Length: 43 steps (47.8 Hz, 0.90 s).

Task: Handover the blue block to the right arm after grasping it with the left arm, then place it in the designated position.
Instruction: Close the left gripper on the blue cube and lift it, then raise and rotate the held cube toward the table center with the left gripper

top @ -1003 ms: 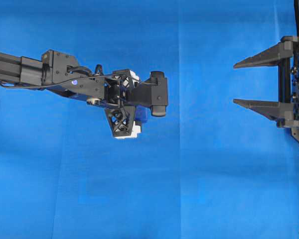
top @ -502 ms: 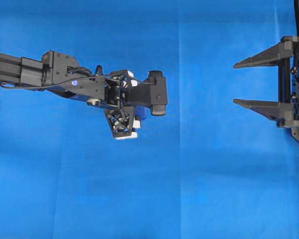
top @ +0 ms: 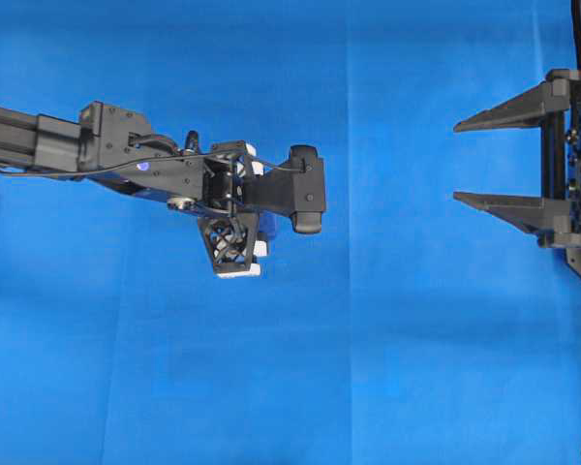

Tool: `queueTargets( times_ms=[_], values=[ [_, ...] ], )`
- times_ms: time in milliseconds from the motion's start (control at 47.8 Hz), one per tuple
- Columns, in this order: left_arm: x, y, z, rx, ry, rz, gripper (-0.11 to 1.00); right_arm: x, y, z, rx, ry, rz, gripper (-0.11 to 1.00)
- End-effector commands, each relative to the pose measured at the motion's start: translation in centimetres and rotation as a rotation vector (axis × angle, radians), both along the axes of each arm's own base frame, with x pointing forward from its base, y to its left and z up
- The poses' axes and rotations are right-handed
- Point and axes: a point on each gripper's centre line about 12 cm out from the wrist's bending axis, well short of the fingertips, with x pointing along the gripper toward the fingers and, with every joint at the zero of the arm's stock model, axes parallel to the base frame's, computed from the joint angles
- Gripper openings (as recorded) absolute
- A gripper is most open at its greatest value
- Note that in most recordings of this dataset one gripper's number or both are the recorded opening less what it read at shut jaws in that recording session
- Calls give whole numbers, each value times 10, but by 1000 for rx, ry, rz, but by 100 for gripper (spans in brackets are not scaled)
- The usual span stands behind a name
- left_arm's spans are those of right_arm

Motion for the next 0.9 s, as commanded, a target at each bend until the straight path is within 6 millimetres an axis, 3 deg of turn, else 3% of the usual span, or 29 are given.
queueTargets(
  times_ms=[0, 272, 711, 878],
  values=[
    [6, -4, 44, 1, -80, -8, 49, 3, 0, 12, 1, -29, -2, 96],
    [0, -8, 111, 2, -133, -19, 49, 3, 0, 12, 1, -31, -2, 96],
    [-20, -7, 189, 4, -172, -20, 49, 3, 0, 14, 4, -34, -2, 96],
    [-27, -7, 207, 5, -198, -21, 49, 3, 0, 14, 4, -28, -2, 96]
  ],
)
